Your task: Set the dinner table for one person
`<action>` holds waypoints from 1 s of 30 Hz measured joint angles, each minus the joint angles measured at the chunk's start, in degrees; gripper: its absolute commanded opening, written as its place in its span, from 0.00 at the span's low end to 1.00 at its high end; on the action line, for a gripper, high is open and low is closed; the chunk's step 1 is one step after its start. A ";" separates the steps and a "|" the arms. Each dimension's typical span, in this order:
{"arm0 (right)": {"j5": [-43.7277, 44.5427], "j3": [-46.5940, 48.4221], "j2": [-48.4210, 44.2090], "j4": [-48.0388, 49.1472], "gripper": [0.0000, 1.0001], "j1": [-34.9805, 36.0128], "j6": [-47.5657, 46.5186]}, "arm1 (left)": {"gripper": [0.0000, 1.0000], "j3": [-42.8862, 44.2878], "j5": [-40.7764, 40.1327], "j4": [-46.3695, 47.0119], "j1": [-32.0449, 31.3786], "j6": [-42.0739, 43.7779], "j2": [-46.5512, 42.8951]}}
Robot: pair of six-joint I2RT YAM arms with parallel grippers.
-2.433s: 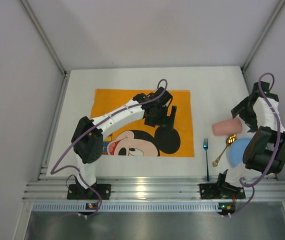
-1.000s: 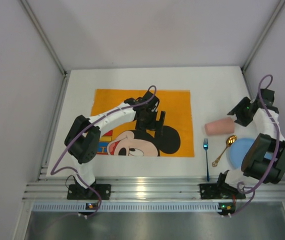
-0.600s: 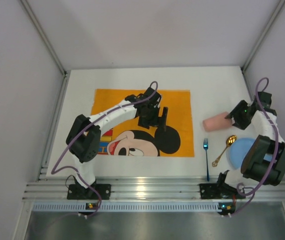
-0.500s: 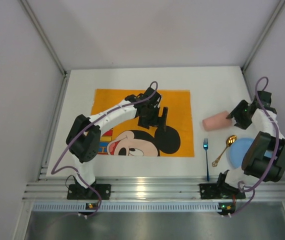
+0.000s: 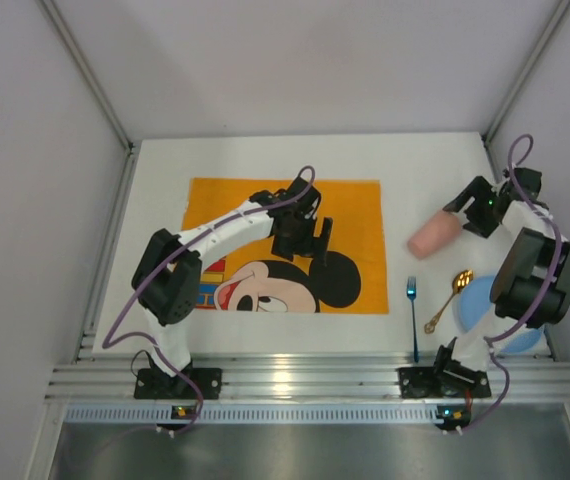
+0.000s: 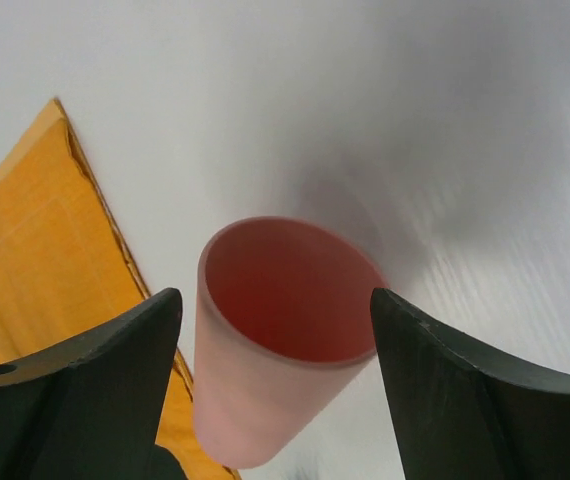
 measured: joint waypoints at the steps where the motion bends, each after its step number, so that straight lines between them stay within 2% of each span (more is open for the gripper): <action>1: -2.14 0.11 1.84 1.29 0.79 0.00 -0.20 | 0.96 0.00 -0.04 -0.42 0.00 0.11 -0.07; 7: -13.20 3.15 13.00 5.86 0.79 0.00 -0.02 | 0.96 0.17 -1.51 -4.37 0.00 1.16 -0.50; 10: -16.85 3.26 13.99 6.73 0.79 0.00 0.81 | 0.96 0.20 -2.43 -5.84 0.00 1.27 -0.72; 14: -19.82 -3.19 7.78 10.80 0.80 0.00 4.09 | 0.96 -0.04 -3.02 -5.68 0.00 0.85 -1.22; 19: -20.37 -9.51 -2.91 9.53 0.79 0.00 6.08 | 0.95 -1.07 -1.66 -4.15 0.00 -0.74 -1.05; 26: -16.94 -12.90 -8.94 5.77 0.79 1.40 5.99 | 0.95 5.40 0.28 -4.04 -0.13 -0.55 3.32; 30: -16.63 -16.33 -9.27 6.12 0.79 3.10 6.19 | 0.94 7.72 0.63 -4.11 -0.17 -0.33 4.22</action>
